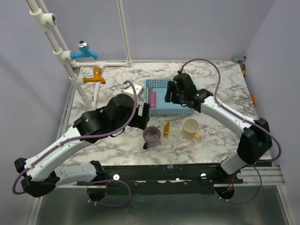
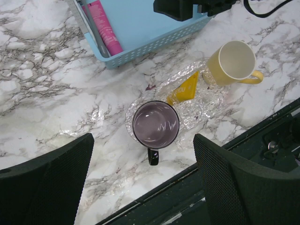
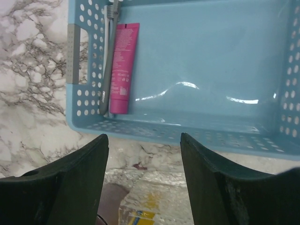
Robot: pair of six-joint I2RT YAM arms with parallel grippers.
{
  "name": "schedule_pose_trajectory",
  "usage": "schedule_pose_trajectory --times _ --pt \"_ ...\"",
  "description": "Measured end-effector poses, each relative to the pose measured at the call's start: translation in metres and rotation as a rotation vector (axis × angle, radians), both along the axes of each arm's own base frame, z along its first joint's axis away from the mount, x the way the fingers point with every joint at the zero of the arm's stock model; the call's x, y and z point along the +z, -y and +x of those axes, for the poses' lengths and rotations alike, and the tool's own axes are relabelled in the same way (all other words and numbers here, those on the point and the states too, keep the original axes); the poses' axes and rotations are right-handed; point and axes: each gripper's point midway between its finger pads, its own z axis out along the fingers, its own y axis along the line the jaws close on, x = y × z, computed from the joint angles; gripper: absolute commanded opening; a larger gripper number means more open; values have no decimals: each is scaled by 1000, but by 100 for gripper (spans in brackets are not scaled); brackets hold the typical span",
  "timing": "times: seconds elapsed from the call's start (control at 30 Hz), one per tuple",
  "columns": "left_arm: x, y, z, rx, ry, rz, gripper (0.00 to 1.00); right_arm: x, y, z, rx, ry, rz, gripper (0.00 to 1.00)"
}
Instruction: Prepare toiletry sets of a toothbrush and toothpaste on the tray
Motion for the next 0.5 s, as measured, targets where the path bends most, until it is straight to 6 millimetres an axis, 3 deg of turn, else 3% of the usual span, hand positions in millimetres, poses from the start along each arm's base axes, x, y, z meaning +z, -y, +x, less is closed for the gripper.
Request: schedule_pose_trajectory --times 0.13,0.5 --pt "-2 -17 -6 18 23 -23 99 -9 -17 15 20 -18 11 70" --pt "-23 -48 -23 18 57 -39 99 -64 -55 46 64 -125 2 72"
